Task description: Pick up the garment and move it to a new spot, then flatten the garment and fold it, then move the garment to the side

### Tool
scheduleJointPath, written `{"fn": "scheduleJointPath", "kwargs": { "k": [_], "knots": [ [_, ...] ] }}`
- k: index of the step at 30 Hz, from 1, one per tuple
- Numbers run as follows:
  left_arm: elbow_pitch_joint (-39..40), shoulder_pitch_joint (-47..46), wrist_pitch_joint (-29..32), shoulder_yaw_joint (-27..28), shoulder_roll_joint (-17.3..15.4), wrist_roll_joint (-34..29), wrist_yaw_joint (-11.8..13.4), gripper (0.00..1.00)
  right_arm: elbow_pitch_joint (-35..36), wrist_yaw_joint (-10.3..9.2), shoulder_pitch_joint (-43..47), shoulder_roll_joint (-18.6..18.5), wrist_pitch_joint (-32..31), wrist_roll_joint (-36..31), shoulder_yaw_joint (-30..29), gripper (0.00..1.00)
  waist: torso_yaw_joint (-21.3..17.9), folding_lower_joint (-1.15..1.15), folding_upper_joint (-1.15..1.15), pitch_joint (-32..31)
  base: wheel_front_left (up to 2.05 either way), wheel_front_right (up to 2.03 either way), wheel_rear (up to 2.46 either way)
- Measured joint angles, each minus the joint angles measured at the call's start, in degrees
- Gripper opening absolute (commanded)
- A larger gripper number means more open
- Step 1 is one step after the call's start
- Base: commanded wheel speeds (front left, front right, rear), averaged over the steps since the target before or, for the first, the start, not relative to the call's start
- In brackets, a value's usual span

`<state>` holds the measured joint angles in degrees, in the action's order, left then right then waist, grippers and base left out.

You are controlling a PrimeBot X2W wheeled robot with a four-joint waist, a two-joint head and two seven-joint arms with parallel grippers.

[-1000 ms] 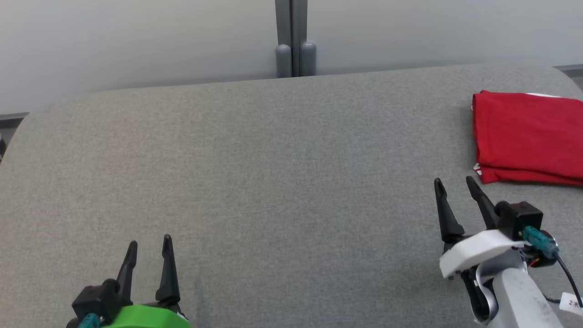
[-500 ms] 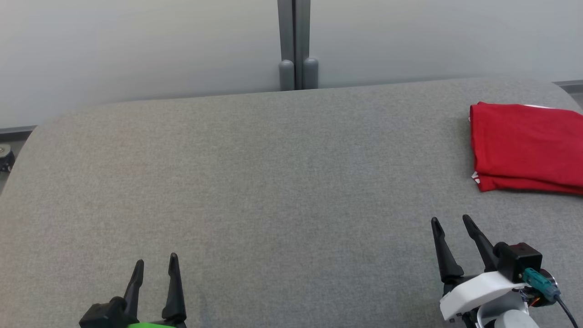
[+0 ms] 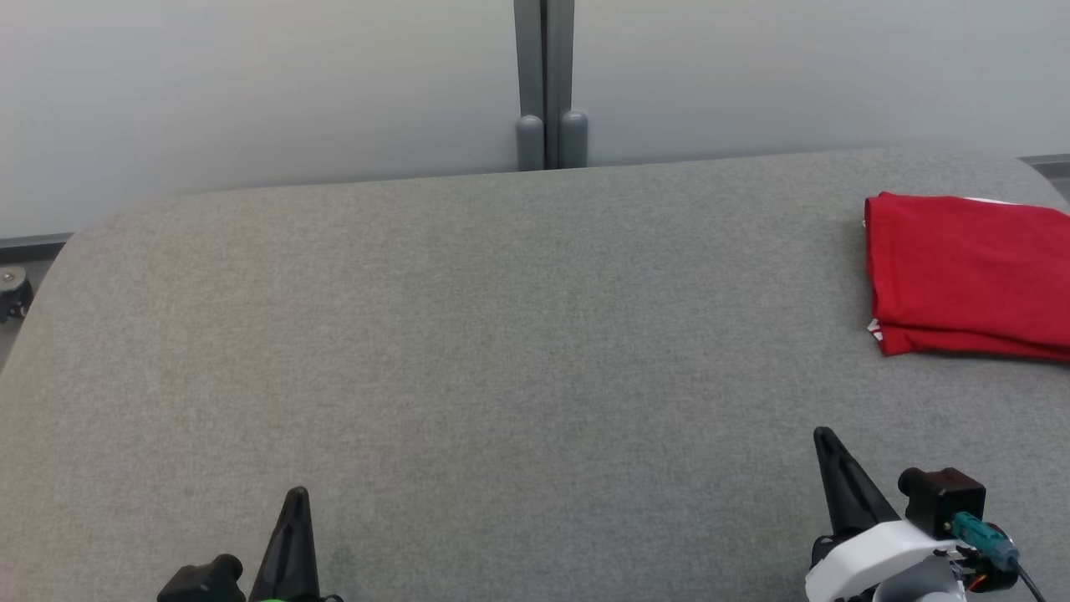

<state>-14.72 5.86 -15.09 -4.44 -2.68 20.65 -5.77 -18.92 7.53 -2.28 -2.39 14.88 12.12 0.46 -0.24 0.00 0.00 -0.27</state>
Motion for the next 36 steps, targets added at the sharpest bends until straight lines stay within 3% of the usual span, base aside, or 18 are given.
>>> {"fn": "scheduleJointPath", "kwargs": {
  "k": [36],
  "knots": [
    [0.56, -3.92, 8.78, 4.11, -0.03, 30.0, 0.0, 0.0, 1.35, 0.0, -0.94, 0.0, -8.9, 33.23, -2.88, 0.0, 0.06, 0.0, 0.0, 0.06, 0.0, 0.0, 0.0]
  ]
}}
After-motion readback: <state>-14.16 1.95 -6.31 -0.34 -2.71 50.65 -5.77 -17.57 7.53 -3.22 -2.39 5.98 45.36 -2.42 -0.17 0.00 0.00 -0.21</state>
